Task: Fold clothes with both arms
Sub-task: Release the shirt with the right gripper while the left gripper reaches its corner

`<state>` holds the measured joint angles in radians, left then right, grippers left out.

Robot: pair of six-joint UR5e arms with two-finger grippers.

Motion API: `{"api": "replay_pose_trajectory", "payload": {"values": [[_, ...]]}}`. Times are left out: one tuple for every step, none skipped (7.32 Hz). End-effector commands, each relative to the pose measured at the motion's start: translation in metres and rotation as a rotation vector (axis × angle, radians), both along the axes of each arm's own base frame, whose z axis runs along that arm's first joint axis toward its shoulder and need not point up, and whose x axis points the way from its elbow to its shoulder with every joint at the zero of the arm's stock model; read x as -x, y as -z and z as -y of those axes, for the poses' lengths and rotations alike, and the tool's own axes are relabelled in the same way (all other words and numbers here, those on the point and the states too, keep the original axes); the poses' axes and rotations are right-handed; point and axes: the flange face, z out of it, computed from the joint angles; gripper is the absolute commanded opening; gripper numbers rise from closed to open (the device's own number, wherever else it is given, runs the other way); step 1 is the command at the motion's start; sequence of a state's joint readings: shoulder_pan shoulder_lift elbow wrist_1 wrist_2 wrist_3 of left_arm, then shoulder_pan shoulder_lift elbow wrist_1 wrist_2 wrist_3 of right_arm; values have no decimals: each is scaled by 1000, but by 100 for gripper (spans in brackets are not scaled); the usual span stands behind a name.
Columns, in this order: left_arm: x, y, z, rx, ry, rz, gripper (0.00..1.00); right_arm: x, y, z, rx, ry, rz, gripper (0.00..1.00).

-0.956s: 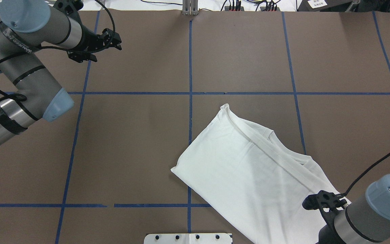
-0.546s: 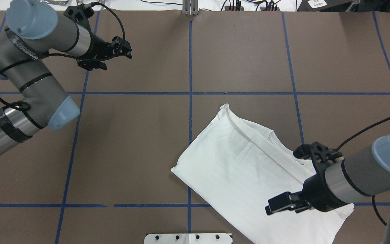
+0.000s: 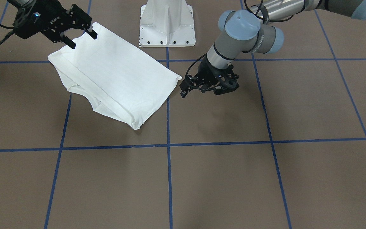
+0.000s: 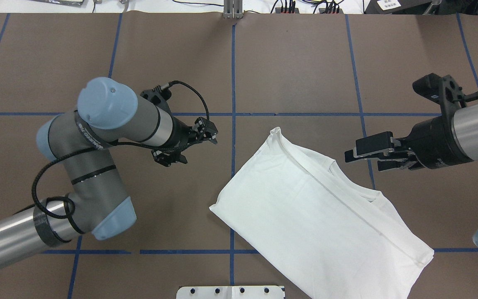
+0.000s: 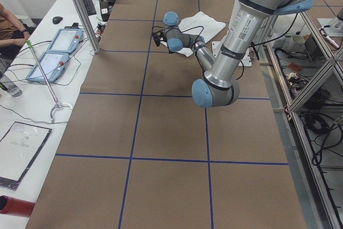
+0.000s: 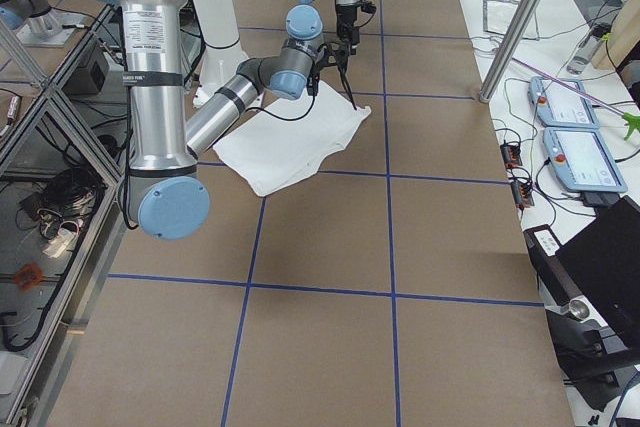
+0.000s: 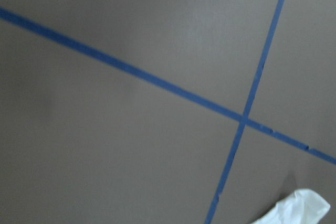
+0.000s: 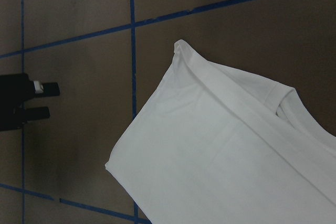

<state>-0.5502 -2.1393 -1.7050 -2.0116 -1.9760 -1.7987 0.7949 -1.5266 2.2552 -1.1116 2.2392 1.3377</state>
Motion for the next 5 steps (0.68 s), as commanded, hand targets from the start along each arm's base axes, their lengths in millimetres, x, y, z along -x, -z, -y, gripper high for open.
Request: {"api": "replay_pose_trajectory", "payload": {"values": [[-56,-4,-65,90,1,20,100,-8,2,8,-4,-30,2,100],[-68,-7,-81,114,-10,39,99,-7,-1,10,0,-31,-2,100],[-71,-9,-86,124,-15,56,99,-6,2,11,-4,-31,2,100],[-83,-14,-105,151,-35,67,98,-6,2,11,-4,-31,2,100],[-87,-18,-106,157,-37,76,97,-7,3,11,-5,-33,3,100]]}}
